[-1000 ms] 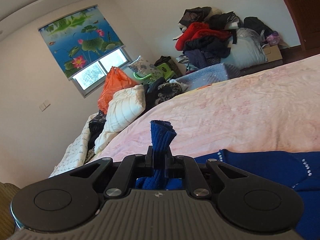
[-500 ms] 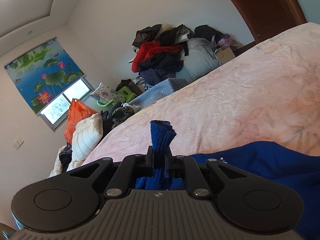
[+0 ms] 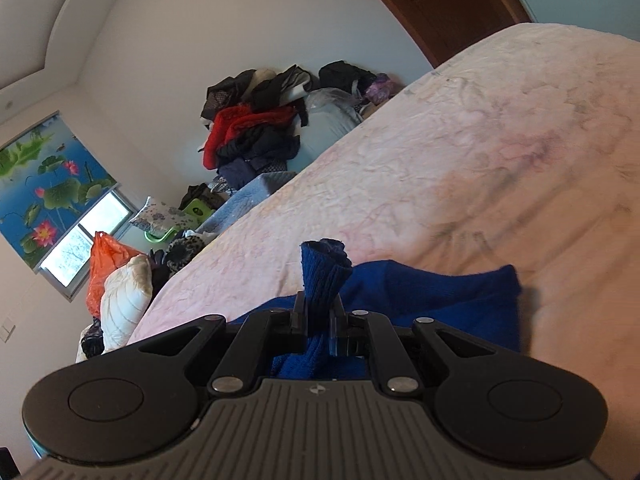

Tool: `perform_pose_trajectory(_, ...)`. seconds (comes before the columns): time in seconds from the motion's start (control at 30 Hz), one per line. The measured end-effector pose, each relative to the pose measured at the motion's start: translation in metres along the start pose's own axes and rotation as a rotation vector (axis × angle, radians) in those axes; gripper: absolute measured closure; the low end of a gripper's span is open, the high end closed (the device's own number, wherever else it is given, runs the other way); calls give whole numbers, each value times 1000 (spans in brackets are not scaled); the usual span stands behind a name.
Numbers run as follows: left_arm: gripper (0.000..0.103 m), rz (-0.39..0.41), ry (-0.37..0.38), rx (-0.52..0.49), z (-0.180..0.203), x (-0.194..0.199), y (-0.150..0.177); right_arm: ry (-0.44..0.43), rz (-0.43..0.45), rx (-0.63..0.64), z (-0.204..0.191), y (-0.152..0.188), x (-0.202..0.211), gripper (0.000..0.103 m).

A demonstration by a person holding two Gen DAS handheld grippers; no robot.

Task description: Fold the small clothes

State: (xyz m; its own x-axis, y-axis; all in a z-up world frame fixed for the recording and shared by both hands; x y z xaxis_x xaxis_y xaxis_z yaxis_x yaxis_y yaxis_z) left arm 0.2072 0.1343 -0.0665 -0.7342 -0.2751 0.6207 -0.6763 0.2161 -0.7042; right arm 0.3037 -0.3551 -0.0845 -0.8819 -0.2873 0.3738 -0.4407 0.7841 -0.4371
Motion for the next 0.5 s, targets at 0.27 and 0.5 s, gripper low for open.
perform_pose_trajectory(0.27,20,-43,-52,-102,7,-46,-43,47,-15,-108,42,1,9,66)
perform_pose_trajectory(0.5,20,-134,-103,-160,17,-98,-58,38,-18,-142,49,-7,7,52)
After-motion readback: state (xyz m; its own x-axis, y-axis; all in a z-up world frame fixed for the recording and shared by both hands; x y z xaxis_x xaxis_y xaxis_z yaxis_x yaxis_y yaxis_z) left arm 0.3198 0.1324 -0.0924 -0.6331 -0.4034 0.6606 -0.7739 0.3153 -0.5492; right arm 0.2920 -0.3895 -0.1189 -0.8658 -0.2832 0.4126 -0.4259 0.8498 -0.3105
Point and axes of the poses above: each gripper's, at about its wrist camera, not at the fingertips, and x roughly against the way its jaws point, z to its right, y to its underside, the point moved 10 cm from there along -x, roughly the way its jaws point, and after that the axes turned 15 degrees about -x, right-handed, at the moved point
